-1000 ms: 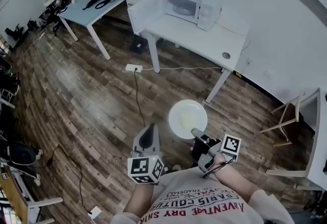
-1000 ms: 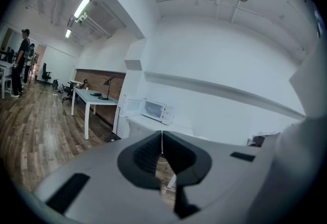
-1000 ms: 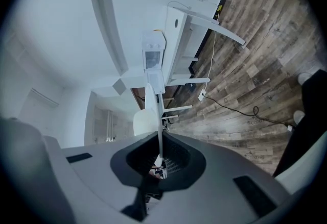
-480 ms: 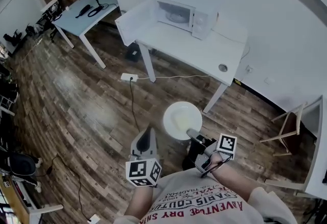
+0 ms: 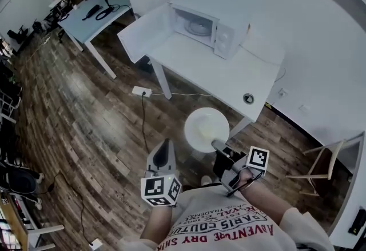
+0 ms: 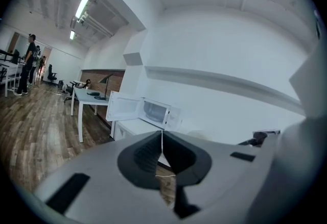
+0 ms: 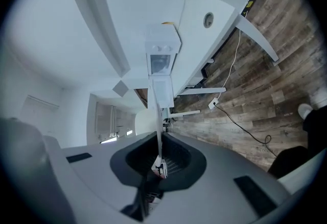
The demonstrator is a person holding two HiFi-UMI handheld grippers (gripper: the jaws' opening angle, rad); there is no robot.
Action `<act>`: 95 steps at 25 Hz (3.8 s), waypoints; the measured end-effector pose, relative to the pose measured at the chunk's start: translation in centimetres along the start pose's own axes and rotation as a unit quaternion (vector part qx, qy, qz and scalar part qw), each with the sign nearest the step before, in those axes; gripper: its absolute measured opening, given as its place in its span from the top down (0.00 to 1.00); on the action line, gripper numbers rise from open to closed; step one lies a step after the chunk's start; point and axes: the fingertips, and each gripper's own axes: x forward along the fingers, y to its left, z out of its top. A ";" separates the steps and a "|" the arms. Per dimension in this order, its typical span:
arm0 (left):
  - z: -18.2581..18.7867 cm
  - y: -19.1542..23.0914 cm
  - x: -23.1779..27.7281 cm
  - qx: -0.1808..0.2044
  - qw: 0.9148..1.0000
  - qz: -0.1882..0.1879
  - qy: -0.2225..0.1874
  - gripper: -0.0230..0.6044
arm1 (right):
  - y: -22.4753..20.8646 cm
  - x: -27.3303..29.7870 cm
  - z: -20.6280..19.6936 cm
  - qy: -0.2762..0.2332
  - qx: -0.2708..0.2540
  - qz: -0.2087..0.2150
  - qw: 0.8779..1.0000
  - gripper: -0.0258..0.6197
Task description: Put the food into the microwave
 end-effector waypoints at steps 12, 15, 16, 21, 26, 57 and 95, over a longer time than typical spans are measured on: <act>1.9 3.8 10.4 0.002 1.000 -0.013 0.024 0.95 | -0.5 7.8 6.8 -0.009 0.019 -0.025 0.999 0.92; 4.2 5.5 13.6 0.012 0.999 -0.044 0.023 0.95 | 0.5 11.1 7.7 -0.028 0.022 -0.025 0.999 0.92; 5.1 6.1 14.7 0.016 0.998 -0.054 0.023 0.95 | 0.9 12.2 8.0 -0.037 0.025 -0.023 0.999 0.92; 9.1 10.2 19.7 0.040 0.995 -0.093 0.022 0.95 | 3.2 18.7 9.8 -0.078 0.028 -0.007 0.997 0.92; 11.6 15.1 23.6 0.053 0.992 -0.112 0.018 0.95 | 4.3 25.0 10.8 -0.106 0.033 0.008 0.994 0.92; 15.1 15.8 47.7 0.058 0.986 -0.149 0.050 0.95 | 5.6 37.1 30.1 -0.126 0.042 -0.019 0.991 0.92; 6.1 12.0 60.6 0.148 0.900 -0.361 0.196 0.95 | -1.6 41.8 43.4 -0.375 0.111 -0.028 0.920 0.92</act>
